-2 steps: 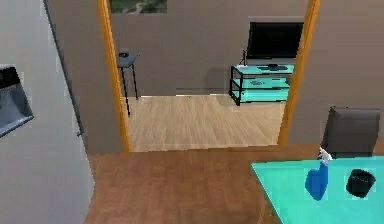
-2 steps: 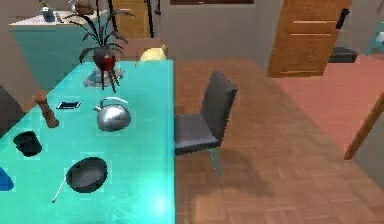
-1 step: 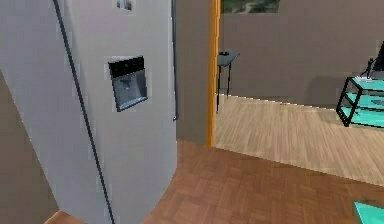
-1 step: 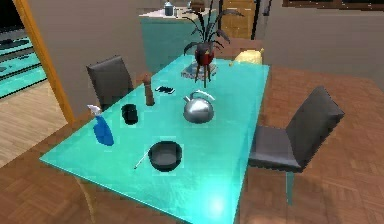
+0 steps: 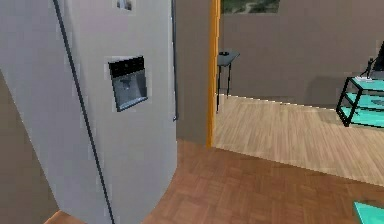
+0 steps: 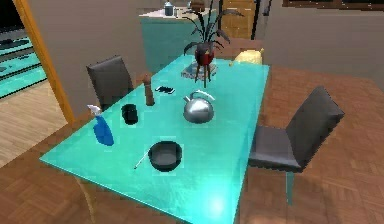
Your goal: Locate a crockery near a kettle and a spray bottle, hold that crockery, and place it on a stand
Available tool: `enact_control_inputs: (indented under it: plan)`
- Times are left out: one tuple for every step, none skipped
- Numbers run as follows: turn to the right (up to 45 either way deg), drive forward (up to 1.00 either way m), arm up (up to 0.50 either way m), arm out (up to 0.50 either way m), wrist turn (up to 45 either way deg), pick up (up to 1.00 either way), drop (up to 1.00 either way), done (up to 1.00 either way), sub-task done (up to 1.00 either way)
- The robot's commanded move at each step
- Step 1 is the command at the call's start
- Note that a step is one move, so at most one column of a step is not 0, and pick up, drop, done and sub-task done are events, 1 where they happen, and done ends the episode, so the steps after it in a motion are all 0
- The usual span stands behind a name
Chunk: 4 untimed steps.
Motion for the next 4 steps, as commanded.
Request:
enact_control_inputs:
  plan:
    - [0.0, 0.0, 0.3, 0.0, 0.0, 0.0, 0.0, 0.0, 0.0]
    - [0.0, 0.0, 0.0, 0.32, 0.0, 0.0, 0.0, 0.0, 0.0]
    - [0.0, 0.0, 0.0, 0.0, 45.0, 0.0, 0.0, 0.0, 0.0]
    - [0.0, 0.0, 0.0, 0.0, 45.0, 0.0, 0.0, 0.0, 0.0]
